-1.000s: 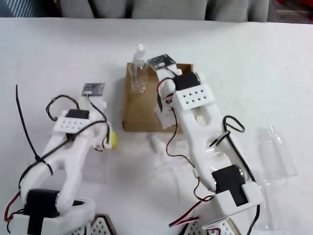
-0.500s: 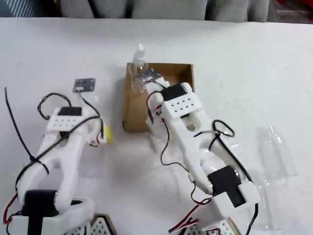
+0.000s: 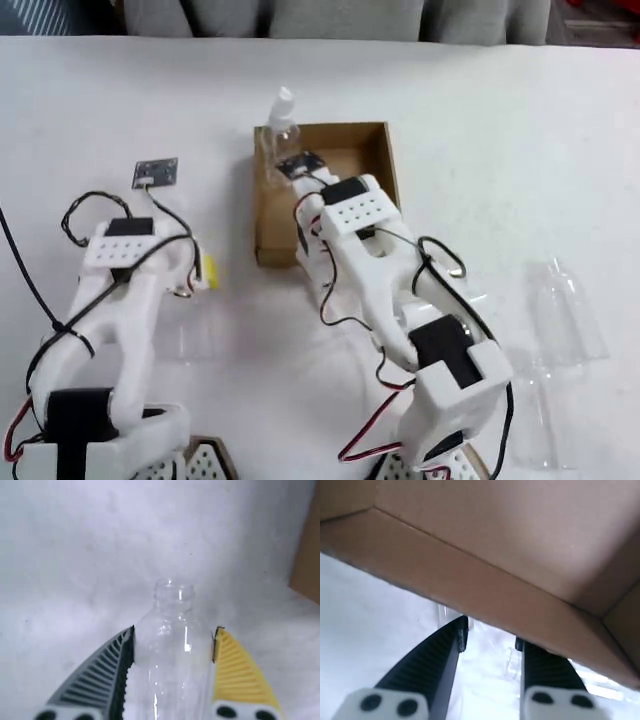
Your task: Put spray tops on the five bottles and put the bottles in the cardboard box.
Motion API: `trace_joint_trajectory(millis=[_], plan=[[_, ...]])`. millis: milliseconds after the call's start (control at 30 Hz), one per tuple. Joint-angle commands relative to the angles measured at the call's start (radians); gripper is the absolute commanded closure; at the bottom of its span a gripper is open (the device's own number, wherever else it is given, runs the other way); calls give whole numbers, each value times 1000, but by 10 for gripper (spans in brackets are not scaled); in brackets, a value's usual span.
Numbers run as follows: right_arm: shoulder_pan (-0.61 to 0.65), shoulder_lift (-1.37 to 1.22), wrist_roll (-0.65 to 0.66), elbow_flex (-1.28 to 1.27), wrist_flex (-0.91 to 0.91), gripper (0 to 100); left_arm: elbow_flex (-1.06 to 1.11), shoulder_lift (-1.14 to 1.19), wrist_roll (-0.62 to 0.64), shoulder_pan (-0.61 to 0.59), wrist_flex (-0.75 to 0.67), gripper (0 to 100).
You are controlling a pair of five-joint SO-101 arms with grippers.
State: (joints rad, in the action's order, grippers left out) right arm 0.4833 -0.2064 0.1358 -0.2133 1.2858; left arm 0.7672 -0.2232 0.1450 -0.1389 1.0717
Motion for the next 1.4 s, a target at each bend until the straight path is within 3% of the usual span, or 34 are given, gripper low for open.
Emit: trace_joint_trajectory(millis=[0, 400, 867, 1100, 1233, 1367], plan=[[24, 4, -2, 29, -16, 865, -52, -10, -14, -12, -17, 924], [42, 134, -163, -23, 70, 868, -51, -8, -14, -13, -17, 924], [88, 163, -164, -215, -186, 866, -49, -8, -14, -13, -18, 924], [87, 22, -164, -199, -223, 869, -43, -4, -14, -15, -37, 924], [87, -10, -164, -147, -173, 980, -43, -4, -14, -15, -37, 924], [77, 5, -164, -137, -131, 985, -43, -4, -14, -15, -37, 924]])
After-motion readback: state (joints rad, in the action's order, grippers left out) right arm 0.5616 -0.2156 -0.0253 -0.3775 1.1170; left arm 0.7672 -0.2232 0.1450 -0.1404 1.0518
